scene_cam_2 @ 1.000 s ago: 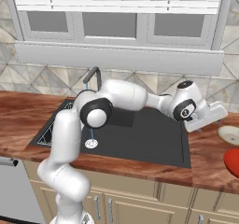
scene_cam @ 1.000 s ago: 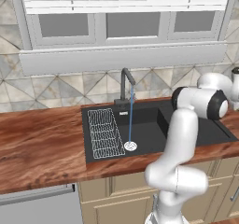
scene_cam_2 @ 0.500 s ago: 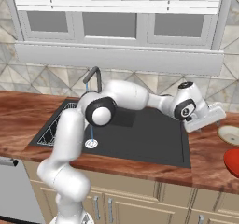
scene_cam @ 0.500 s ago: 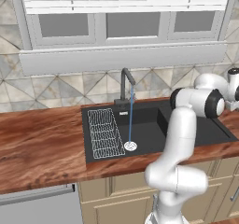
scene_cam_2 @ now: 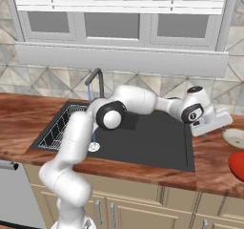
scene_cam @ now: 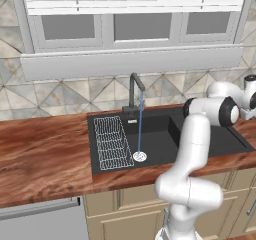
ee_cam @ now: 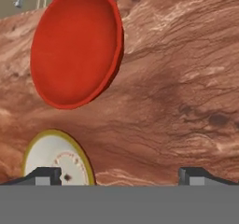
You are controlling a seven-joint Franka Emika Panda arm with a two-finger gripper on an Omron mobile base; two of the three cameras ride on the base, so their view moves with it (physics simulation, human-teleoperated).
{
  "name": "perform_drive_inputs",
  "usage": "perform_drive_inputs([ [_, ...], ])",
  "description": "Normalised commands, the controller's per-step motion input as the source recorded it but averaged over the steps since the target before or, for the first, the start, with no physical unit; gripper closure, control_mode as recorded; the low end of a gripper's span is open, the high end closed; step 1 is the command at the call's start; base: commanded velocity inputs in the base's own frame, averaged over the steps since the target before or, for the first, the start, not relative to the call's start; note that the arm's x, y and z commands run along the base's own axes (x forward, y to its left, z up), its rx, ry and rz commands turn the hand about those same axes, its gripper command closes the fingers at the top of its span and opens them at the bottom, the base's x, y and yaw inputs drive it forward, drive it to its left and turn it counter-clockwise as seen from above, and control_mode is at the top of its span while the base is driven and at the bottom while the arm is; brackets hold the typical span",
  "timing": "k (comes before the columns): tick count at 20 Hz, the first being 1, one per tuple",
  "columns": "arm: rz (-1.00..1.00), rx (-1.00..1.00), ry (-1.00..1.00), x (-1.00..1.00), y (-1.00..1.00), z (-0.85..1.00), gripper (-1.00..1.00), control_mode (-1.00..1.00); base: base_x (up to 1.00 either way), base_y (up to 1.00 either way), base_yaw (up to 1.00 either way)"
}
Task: Rinse each bowl for a few seconds and place them down in the sink or on the counter.
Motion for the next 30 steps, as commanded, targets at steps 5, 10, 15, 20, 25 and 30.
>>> perform_drive_inputs([
  [5, 0.00, 0.03, 0.00, 0.27, -0.19, -0.16, -1.00, -1.00, 0.00, 0.00, 0.00],
  [10, 0.00, 0.02, 0.00, 0.26, -0.15, -0.14, -1.00, -1.00, 0.00, 0.00, 0.00],
  [15, 0.00, 0.01, 0.00, 0.23, -0.16, -0.14, -1.00, -1.00, 0.00, 0.00, 0.00],
  [20, 0.01, 0.01, 0.00, 0.16, -0.17, -0.19, -1.00, -1.00, 0.00, 0.00, 0.00],
  [25, 0.01, 0.00, 0.00, 0.13, -0.17, -0.21, -1.00, -1.00, 0.00, 0.00, 0.00],
  [30, 0.01, 0.02, 0.00, 0.13, -0.14, -0.20, -1.00, -1.00, 0.00, 0.00, 0.00],
])
